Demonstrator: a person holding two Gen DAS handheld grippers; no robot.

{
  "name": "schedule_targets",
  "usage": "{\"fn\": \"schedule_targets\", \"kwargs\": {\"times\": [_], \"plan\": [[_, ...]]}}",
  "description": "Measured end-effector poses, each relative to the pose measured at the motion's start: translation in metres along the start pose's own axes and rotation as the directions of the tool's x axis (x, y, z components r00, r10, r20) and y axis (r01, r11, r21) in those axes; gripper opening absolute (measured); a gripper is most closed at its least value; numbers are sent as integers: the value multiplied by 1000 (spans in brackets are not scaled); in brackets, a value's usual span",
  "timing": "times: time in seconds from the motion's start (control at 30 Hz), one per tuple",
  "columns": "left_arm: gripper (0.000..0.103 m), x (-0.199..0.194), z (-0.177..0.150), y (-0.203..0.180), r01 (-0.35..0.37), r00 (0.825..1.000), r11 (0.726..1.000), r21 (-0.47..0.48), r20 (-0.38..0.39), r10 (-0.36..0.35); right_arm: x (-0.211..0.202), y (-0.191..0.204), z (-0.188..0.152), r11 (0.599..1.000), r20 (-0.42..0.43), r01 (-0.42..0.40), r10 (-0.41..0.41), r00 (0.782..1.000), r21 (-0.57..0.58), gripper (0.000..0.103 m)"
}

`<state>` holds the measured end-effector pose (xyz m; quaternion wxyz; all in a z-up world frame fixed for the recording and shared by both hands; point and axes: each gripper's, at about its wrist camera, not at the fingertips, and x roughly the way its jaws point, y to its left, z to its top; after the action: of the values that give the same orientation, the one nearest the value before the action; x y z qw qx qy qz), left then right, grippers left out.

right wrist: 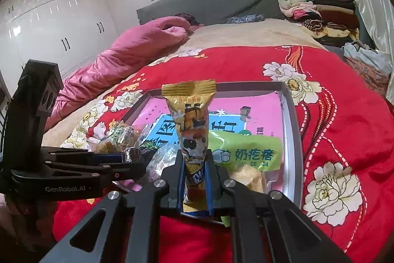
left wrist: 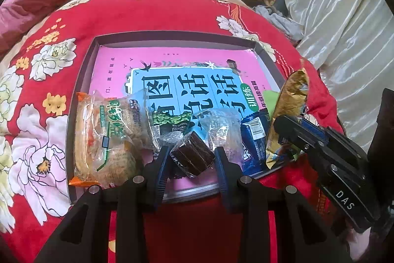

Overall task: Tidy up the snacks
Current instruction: 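Carry the dark candy and yellow stick snack over the tray with both tools, then lower and open the left tool into the tray while the right tool releases the yellow stick snack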

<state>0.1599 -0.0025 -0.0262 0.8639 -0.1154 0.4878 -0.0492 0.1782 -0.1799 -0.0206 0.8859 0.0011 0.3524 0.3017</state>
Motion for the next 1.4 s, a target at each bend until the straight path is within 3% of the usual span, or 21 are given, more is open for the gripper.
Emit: {"fn": "schedule_targets", "kwargs": {"times": [1.0, 1.4], "plan": [[37, 2, 3, 0, 19, 1000, 1000, 6, 4, -19, 13, 9, -3, 999, -28, -40, 39, 999, -33, 17], [37, 2, 3, 1, 21, 1000, 1000, 5, 1, -21, 8, 12, -3, 999, -14, -23, 22, 1000, -43, 25]]}}
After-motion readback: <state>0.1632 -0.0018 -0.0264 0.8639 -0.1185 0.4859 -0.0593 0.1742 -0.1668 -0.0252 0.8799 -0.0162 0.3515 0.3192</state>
